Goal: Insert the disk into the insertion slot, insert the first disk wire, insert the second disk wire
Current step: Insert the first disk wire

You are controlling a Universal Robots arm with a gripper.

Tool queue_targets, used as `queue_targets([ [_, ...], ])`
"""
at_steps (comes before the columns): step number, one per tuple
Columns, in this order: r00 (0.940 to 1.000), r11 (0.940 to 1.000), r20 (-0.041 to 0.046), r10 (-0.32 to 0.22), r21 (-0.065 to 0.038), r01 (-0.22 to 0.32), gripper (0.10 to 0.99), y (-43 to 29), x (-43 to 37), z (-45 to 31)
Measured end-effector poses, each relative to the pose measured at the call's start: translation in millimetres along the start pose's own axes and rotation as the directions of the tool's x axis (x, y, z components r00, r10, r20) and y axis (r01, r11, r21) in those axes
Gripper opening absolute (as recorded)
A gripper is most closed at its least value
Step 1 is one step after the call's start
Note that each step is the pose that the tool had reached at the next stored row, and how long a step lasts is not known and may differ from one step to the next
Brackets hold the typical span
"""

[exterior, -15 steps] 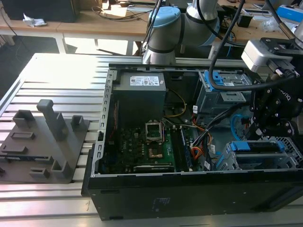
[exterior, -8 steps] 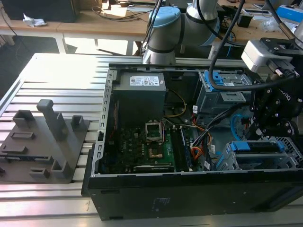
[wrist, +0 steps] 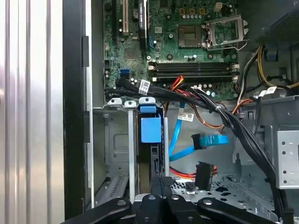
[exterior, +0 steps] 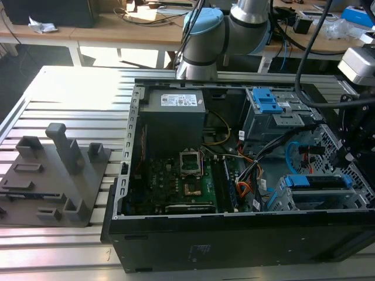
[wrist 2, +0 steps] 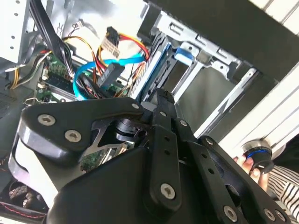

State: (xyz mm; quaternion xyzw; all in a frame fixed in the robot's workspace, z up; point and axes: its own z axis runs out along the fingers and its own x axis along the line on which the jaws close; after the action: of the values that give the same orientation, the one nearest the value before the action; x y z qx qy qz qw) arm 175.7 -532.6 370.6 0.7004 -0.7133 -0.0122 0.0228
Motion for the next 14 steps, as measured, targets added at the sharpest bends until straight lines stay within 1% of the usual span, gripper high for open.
queue_targets([
  [2,1.0,1.0,-0.0003,0.0,0.0,0.0,0.106,-3.8,-4.4,-0.3],
  [3,1.0,1.0,-0.0022,0.0,0.0,0.0,0.106,-5.6,-10.6,-0.4],
  [5,1.0,1.0,-0.0055,0.0,0.0,0.0,0.106,-7.9,-19.0,-0.7],
  [6,1.0,1.0,-0.0054,0.0,0.0,0.0,0.106,-10.2,-21.4,-0.4],
  [7,1.0,1.0,-0.0054,0.0,0.0,0.0,0.106,-10.5,-21.7,0.4],
  [9,1.0,1.0,-0.0056,0.001,0.0,-0.001,0.106,-8.1,-21.8,1.3],
  [11,1.0,1.0,-0.0058,0.001,0.002,-0.001,0.106,-0.5,-21.6,1.7],
  [14,1.0,1.0,-0.0056,0.001,0.004,-0.001,0.106,7.8,-21.6,2.1],
])
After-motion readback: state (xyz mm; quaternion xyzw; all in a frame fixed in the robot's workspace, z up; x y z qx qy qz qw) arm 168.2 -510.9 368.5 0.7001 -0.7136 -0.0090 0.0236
